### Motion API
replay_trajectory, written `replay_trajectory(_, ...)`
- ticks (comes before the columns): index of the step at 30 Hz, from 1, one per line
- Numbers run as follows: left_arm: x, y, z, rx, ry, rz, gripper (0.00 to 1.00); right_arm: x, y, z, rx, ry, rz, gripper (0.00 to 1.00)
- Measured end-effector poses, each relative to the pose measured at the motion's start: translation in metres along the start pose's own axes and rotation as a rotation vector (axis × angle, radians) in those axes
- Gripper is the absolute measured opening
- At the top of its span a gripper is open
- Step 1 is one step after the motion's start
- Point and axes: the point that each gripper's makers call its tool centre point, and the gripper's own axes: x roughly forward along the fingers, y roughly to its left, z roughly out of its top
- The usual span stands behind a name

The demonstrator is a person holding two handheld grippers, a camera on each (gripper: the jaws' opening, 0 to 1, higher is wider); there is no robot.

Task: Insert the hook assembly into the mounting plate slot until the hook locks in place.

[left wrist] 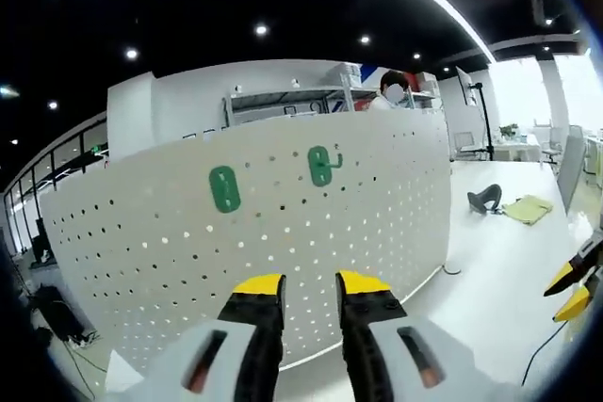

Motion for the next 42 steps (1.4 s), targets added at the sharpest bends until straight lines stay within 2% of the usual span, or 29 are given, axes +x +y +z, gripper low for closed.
replay_trajectory(2, -0.001, -0.01, -0.008, 0.007, 0.024, -0.026, 0.23, -0.001, -0.001, 0.0, 0.006, -0.006, -0.001, 0.25)
replay_trajectory(7, 0.0, -0.029, -0.026, -0.044, 0.074, -0.063, 0.23, -0.003, -0.003, -0.001, 0.017, -0.01, -0.007, 0.25)
replay_trajectory(10, 0.001, -0.039, -0.035, -0.031, 0.092, -0.082, 0.24, -0.005, -0.003, -0.003, 0.02, -0.01, -0.004, 0.25)
replay_trajectory(14, 0.003, -0.056, -0.054, -0.031, 0.156, -0.123, 0.24, -0.009, -0.006, -0.007, 0.024, -0.005, -0.006, 0.25)
replay_trajectory(16, 0.004, -0.064, -0.059, -0.027, 0.163, -0.137, 0.25, -0.011, -0.007, -0.009, 0.027, -0.001, -0.007, 0.25)
replay_trajectory(25, 0.013, -0.101, -0.09, -0.031, 0.256, -0.228, 0.26, -0.02, -0.02, -0.013, 0.041, 0.0, -0.028, 0.25)
replay_trajectory(27, 0.013, -0.106, -0.1, -0.027, 0.295, -0.241, 0.26, -0.02, -0.023, -0.015, 0.046, 0.004, -0.028, 0.25)
replay_trajectory(30, 0.016, -0.117, -0.11, -0.034, 0.313, -0.272, 0.26, -0.022, -0.026, -0.016, 0.051, 0.001, -0.036, 0.25)
replay_trajectory(36, 0.022, -0.128, -0.131, -0.038, 0.364, -0.295, 0.28, -0.02, -0.026, -0.021, 0.059, 0.012, -0.036, 0.25)
replay_trajectory(38, 0.022, -0.128, -0.138, -0.004, 0.389, -0.301, 0.28, -0.02, -0.027, -0.023, 0.06, 0.018, -0.039, 0.25)
replay_trajectory(42, 0.024, -0.129, -0.145, -0.029, 0.408, -0.299, 0.27, -0.018, -0.027, -0.027, 0.076, 0.016, -0.043, 0.25)
